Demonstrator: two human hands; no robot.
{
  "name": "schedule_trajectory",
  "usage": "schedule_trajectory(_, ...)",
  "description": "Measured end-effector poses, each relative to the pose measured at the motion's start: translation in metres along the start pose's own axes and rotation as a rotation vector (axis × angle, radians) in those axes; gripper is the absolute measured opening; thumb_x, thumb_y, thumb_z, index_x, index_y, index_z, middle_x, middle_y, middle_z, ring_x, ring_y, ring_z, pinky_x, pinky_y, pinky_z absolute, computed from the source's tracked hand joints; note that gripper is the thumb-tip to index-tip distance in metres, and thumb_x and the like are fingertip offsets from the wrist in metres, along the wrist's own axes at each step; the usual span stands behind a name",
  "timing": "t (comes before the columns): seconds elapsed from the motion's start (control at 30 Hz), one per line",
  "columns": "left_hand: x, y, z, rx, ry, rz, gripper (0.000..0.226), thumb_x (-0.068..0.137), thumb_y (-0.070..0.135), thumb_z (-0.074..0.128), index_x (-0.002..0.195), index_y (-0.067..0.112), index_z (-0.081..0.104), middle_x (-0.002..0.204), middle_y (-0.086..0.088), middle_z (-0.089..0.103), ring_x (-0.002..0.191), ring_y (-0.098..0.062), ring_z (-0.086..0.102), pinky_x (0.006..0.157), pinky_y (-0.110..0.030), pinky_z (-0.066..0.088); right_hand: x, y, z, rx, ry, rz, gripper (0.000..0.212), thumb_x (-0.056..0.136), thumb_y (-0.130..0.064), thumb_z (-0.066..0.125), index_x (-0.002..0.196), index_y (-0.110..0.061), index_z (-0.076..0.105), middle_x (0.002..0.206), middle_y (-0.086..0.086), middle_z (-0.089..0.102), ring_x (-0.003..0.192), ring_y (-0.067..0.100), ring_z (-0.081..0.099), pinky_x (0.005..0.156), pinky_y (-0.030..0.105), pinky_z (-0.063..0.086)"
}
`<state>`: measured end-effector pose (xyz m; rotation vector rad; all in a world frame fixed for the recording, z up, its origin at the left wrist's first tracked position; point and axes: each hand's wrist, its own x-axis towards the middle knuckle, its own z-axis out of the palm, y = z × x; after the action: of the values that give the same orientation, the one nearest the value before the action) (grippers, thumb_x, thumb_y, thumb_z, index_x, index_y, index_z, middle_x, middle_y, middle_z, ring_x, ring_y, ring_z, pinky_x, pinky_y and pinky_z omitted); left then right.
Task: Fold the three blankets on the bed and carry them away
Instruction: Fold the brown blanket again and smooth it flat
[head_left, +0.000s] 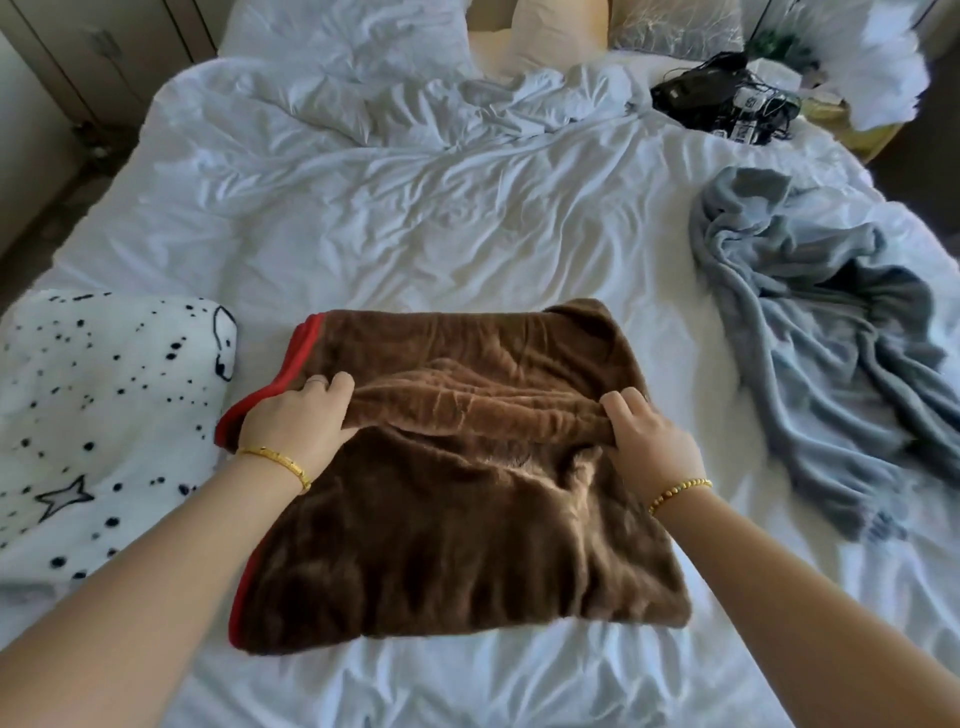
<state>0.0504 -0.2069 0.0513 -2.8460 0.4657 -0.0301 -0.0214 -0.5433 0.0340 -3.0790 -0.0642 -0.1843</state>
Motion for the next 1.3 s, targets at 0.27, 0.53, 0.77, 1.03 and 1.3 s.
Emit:
schedule_trajectory(0.27, -0.128, 0.072, 0.005, -0.024, -0.304, -0.025, 0.032, 0.093, 0.03, 0.048, 0.123, 0.021, 0.04, 0.112, -0.002, 0.055, 0.096, -0.022, 0.06, 0.063, -0.031, 0.043, -0.106, -0.009, 0.005, -0.003, -0.245, -0.05, 0.033, 0.084, -0.01, 0.047, 0.116, -0.019, 0.047, 0.103, -0.002, 0.05, 0.089, 0.02, 0.056, 0.058, 0.03, 0.042)
schedule_trajectory(0.53, -0.167, 0.068, 0.045, 0.111, -0.605, -0.099, 0.044, 0.09, 0.009, 0.039, 0.131, 0.025, 0.042, 0.131, 0.0, 0.047, 0.124, -0.021, 0.04, 0.095, -0.031, 0.035, -0.171, 0.004, 0.048, 0.011, -0.434, 0.021, 0.051, 0.087, -0.02, 0.047, 0.136, -0.025, 0.035, 0.118, -0.006, 0.045, 0.109, 0.016, 0.047, 0.091, 0.025, 0.042)
schedule_trajectory(0.77, -0.12, 0.091, 0.032, -0.382, -0.107, -0.294, 0.025, 0.089, 0.013, 0.046, 0.111, 0.008, 0.058, 0.115, -0.013, 0.057, 0.108, -0.032, 0.051, 0.086, -0.04, 0.045, -0.145, -0.027, 0.038, 0.171, 0.068, 0.173, 0.031, 0.073, -0.015, 0.051, 0.1, -0.013, 0.066, 0.103, 0.003, 0.063, 0.097, 0.028, 0.061, 0.089, 0.041, 0.046)
schedule_trajectory(1.03, -0.052, 0.164, 0.082, -0.442, -0.259, -0.06, 0.055, 0.097, 0.05, 0.016, 0.148, 0.035, 0.001, 0.158, 0.001, 0.002, 0.146, -0.023, -0.002, 0.115, -0.051, 0.002, -0.061, -0.097, 0.099, 0.128, -0.235, 0.052, 0.051, 0.099, -0.038, 0.023, 0.148, -0.028, 0.016, 0.157, -0.002, 0.012, 0.146, 0.021, 0.0, 0.113, 0.045, -0.007)
schedule_trajectory(1.3, -0.044, 0.116, 0.135, -0.406, -0.255, -0.237, 0.072, 0.083, 0.055, -0.015, 0.146, 0.026, 0.005, 0.157, 0.0, 0.008, 0.145, -0.016, 0.003, 0.115, -0.043, -0.004, -0.042, -0.018, 0.143, 0.097, -0.362, 0.413, 0.053, 0.099, -0.038, 0.013, 0.15, -0.026, 0.008, 0.158, -0.005, 0.001, 0.144, 0.011, -0.012, 0.113, 0.037, -0.018)
